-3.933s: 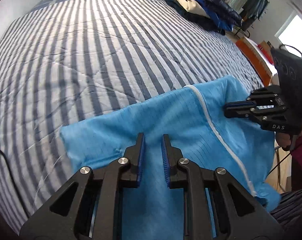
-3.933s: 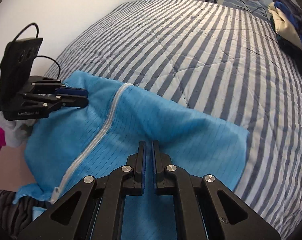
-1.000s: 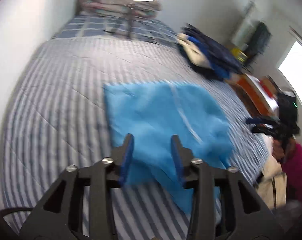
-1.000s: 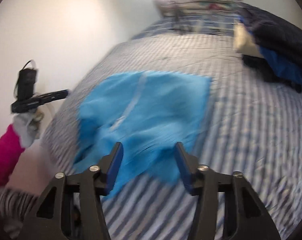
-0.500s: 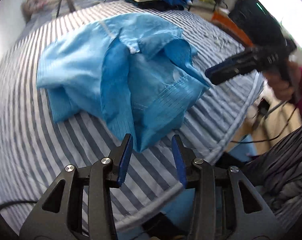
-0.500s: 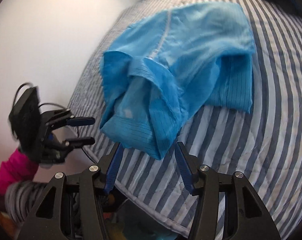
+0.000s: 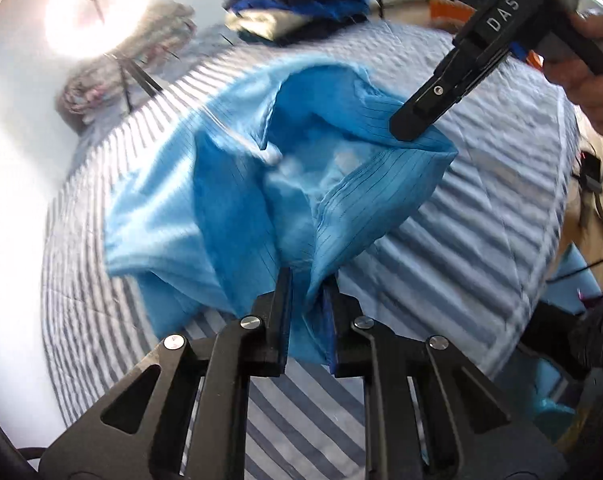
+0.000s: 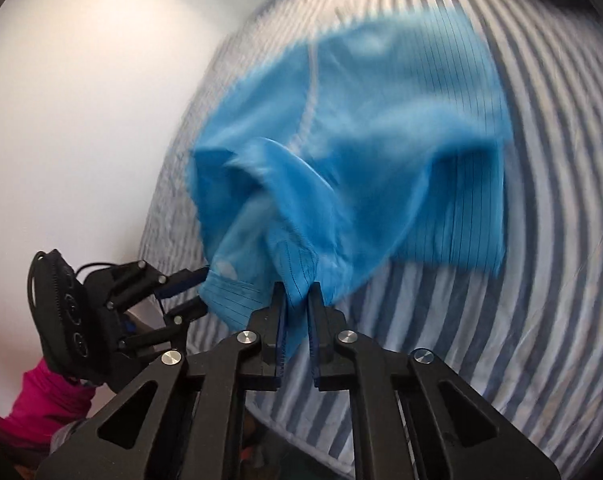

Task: Fold large clothes
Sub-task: 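Lift the coat with the right gripper and shake it open while the left gripper releases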

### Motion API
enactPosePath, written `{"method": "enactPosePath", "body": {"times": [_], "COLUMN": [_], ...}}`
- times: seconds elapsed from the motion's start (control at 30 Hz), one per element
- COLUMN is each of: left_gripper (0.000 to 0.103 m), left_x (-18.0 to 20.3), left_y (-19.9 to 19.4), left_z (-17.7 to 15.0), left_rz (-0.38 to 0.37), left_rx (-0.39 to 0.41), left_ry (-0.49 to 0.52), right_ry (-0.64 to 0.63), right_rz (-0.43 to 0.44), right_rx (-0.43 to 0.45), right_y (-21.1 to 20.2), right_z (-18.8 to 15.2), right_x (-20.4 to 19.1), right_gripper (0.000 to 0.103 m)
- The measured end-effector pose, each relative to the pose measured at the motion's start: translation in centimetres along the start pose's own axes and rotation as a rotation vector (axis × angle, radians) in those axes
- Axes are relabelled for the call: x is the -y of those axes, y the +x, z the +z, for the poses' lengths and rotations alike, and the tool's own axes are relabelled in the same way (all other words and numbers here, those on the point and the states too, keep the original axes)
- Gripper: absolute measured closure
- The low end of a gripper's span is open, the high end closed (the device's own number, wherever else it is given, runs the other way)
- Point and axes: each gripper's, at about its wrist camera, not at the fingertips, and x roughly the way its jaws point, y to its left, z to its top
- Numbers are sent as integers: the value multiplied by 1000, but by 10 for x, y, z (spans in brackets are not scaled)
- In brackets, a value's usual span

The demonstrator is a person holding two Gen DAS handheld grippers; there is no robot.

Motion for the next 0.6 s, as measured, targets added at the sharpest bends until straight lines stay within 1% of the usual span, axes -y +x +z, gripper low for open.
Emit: {"method": "enactPosePath", "body": {"times": [0.03,0.07,0.13,0.2,0.27,0.33,0.37,0.4,0.43,0.47,0.5,0.53,0.57,0.6], "left_gripper": [89,89,89,89,89,88,84,78,74,67,64,64,64,64], "left_x": [-1,-1,2,7,8,4,3,-1,-6,-12,-17,-22,-25,-28], "left_y": [-3,-5,-1,8,12,8,5,-2,-11,-19,-25,-30,-32,-31], "left_z": [2,2,-3,-14,-20,-25,-26,-26,-25,-21,-18,-14,-10,-5], "left_rz": [16,10,-2,-34,-66,-122,-136,-163,-199,-230,-261,-296,-329,-354], "left_rx": [24,33,16,-24,-57,-75,-73,-65,-51,-34,-15,0,10,19], "left_ry": [-2,2,23,38,18,-16,-25,-46,-79,-115,-157,-196,-235,-270], "right_ry": [-24,-53,-105,-129,-160,-174,-172,-181,-204,-232,-252,-272,-289,-306], "right_rz": [-1,-13,-64,-84,-124,-141,-129,-117,-109,-106,-103,-102,-100,-95], "right_rx": [28,42,49,9,-37,-63,-61,-53,-43,-28,-16,-4,3,4], "right_y": [-7,-11,-13,-5,8,12,9,6,-2,-10,-20,-25,-29,-29], "right_z": [4,6,3,-6,-15,-20,-20,-19,-17,-12,-13,-7,-2,1], "right_x": [-6,-12,-18,-15,-10,-6,-5,-6,-9,-14,-14,-19,-22,-26], "right_gripper": [97,97,97,97,97,97,97,97,97,97,97,90,76,66]}}
